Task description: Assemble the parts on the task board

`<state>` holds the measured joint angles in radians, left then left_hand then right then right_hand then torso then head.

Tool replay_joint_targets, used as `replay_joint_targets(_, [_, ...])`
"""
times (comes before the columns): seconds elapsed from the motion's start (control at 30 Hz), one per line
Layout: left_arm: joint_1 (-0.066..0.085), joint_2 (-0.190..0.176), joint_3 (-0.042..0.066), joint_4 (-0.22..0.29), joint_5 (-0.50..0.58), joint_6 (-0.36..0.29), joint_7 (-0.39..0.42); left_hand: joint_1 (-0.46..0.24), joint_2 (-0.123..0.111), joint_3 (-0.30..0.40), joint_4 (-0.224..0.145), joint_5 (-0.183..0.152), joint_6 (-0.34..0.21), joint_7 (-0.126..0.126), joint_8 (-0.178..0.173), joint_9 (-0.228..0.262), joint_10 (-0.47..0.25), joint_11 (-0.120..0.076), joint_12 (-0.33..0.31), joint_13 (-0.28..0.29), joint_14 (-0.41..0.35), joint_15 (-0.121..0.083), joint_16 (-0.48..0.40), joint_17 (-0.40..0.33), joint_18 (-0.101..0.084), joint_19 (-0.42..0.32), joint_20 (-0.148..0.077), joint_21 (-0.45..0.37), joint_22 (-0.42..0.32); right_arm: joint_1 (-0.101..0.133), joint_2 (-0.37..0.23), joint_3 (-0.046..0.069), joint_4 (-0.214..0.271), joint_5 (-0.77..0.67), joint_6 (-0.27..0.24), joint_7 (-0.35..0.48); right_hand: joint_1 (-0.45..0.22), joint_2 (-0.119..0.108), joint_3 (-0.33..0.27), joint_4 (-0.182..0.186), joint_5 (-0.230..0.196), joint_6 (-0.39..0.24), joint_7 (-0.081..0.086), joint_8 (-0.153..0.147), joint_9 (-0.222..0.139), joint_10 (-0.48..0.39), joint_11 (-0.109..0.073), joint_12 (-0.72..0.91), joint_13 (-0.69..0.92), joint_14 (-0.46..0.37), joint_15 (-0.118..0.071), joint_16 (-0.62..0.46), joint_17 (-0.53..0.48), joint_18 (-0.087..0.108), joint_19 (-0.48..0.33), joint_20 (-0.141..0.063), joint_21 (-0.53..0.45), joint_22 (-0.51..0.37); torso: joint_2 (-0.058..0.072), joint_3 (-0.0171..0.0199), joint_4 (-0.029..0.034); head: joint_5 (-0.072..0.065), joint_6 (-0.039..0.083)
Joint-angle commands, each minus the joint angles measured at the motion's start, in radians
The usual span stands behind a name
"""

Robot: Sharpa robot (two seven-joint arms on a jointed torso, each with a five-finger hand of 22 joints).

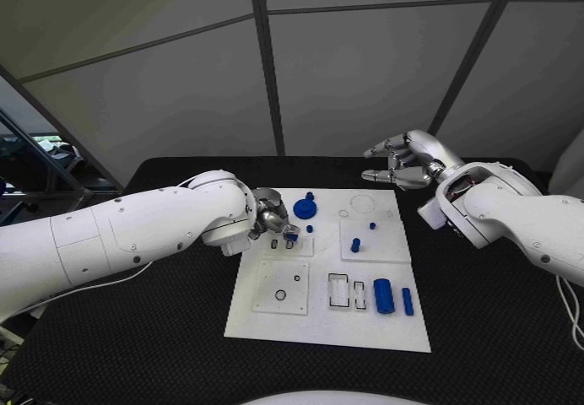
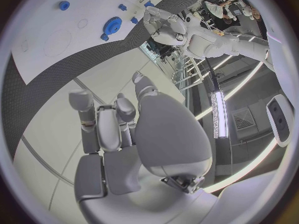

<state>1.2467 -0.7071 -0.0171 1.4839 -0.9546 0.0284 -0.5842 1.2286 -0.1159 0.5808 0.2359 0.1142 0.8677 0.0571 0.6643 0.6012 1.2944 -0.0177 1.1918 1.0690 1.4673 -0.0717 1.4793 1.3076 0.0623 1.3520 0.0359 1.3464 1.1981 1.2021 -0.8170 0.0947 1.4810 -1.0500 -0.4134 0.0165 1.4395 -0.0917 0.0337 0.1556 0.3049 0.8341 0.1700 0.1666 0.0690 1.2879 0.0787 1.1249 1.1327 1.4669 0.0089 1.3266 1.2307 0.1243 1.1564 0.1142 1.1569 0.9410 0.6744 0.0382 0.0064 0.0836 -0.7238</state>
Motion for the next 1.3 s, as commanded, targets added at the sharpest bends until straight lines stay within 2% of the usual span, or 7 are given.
replay_joint_targets(0.03, [-0.002, -0.009, 0.0, 0.014, 0.001, -0.081, 0.014, -0.01, 0.003, 0.145, -0.137, -0.002, -0.007, 0.0, 0.005, 0.002, 0.004, 0.002, -0.005, 0.001, 0.067, -0.001, 0.001, 0.12, 0.019, 0.003, 0.005, 0.002, 0.002, 0.002, -0.002, 0.001, -0.001, -0.01, 0.009, 0.001, 0.0, 0.01, 0.001, 0.002, -0.004, -0.006, 0.0, 0.006, -0.001, -0.005, 0.001, 0.006, 0.002, 0.014, -0.005, -0.001, 0.001, 0.01, -0.006, 0.0, -0.006, -0.001, -0.001, 0.003, 0.0022, 0.001, -0.002])
replay_joint_targets(0.1, [-0.005, -0.015, -0.001, 0.02, -0.014, -0.089, 0.014, -0.012, 0.003, 0.147, -0.138, -0.002, -0.007, 0.0, 0.005, 0.003, 0.004, 0.002, -0.005, 0.0, 0.067, -0.001, 0.001, 0.121, 0.019, 0.004, 0.005, 0.003, 0.003, 0.002, -0.002, 0.001, -0.001, -0.011, 0.01, 0.0, 0.0, 0.01, 0.001, 0.002, -0.004, -0.006, 0.0, 0.006, -0.001, -0.005, 0.001, 0.006, 0.002, 0.014, -0.005, -0.001, 0.001, 0.01, -0.006, 0.0, -0.006, -0.001, -0.001, 0.0043, 0.0032, 0.001, -0.004])
replay_joint_targets(0.37, [-0.03, -0.023, -0.001, 0.028, -0.091, -0.106, 0.017, -0.018, 0.002, 0.152, -0.141, -0.003, -0.006, 0.0, 0.006, 0.005, 0.003, 0.002, -0.009, -0.004, 0.067, -0.001, 0.001, 0.121, 0.019, 0.003, 0.005, 0.002, 0.003, 0.002, -0.003, 0.001, -0.002, -0.013, 0.012, 0.0, 0.0, 0.01, 0.001, 0.002, -0.005, -0.006, 0.0, 0.006, -0.001, -0.005, 0.001, 0.007, 0.002, 0.014, -0.005, -0.001, 0.001, 0.01, -0.006, 0.0, -0.006, -0.002, -0.001, 0.004, 0.0023, 0.004, -0.006])
replay_joint_targets(0.5, [-0.039, -0.02, -0.001, 0.025, -0.11, -0.111, 0.021, -0.02, 0.002, 0.153, -0.142, -0.003, -0.006, 0.0, 0.006, 0.006, 0.001, 0.002, -0.01, -0.006, 0.067, -0.001, 0.001, 0.121, 0.019, 0.003, 0.005, 0.001, 0.002, 0.002, -0.003, 0.001, -0.002, -0.014, 0.013, 0.001, 0.0, 0.01, 0.001, 0.002, -0.005, -0.006, 0.0, 0.006, -0.001, -0.005, 0.001, 0.007, 0.002, 0.014, -0.005, -0.001, 0.001, 0.01, -0.006, 0.0, -0.006, -0.002, 0.001, 0.0031, -0.0002, 0.003, -0.005])
replay_joint_targets(0.67, [-0.049, -0.015, -0.002, 0.021, -0.15, -0.111, 0.022, -0.02, 0.002, 0.154, -0.142, -0.003, -0.006, 0.0, 0.007, 0.006, 0.001, 0.002, -0.012, -0.008, 0.067, -0.001, 0.001, 0.121, 0.019, 0.003, 0.005, 0.001, 0.002, 0.002, -0.003, 0.001, -0.002, -0.014, 0.014, 0.001, 0.0, 0.01, 0.001, 0.002, -0.005, -0.006, 0.0, 0.006, -0.001, -0.005, 0.001, 0.007, 0.002, 0.014, -0.005, -0.001, 0.001, 0.01, -0.006, 0.0, -0.006, -0.002, 0.001, 0.0031, 0.0007, 0.003, -0.008])
replay_joint_targets(0.9, [-0.056, -0.013, -0.002, 0.025, -0.197, -0.105, 0.019, -0.021, 0.002, 0.155, -0.144, -0.003, -0.006, 0.0, 0.007, 0.006, -0.001, 0.002, -0.014, -0.011, 0.067, -0.001, 0.001, 0.121, 0.019, 0.002, 0.005, 0.001, 0.001, 0.002, 0.004, 0.001, -0.005, -0.015, 0.019, 0.002, -0.001, 0.01, 0.0, 0.003, -0.007, -0.005, 0.0, 0.007, -0.001, -0.005, 0.001, 0.007, 0.001, 0.014, -0.005, -0.002, 0.001, 0.01, -0.006, 0.0, -0.006, -0.001, 0.0, 0.0024, 0.0006, 0.005, -0.01])
replay_joint_targets(1.3, [-0.06, -0.013, -0.002, 0.033, -0.208, -0.057, 0.001, -0.024, 0.001, 0.164, -0.152, -0.003, -0.008, 0.0, 0.008, 0.01, -0.002, 0.002, -0.018, -0.015, 0.067, -0.001, 0.001, 0.12, 0.019, 0.002, 0.005, 0.0, 0.001, 0.002, 0.01, 0.0, -0.008, -0.015, 0.023, 0.003, -0.001, 0.01, 0.0, 0.003, -0.007, -0.005, 0.0, 0.007, -0.001, -0.005, 0.001, 0.007, 0.001, 0.014, -0.005, -0.002, 0.001, 0.01, -0.006, 0.0, -0.006, -0.001, 0.001, 0.0022, 0.0002, 0.006, -0.014])
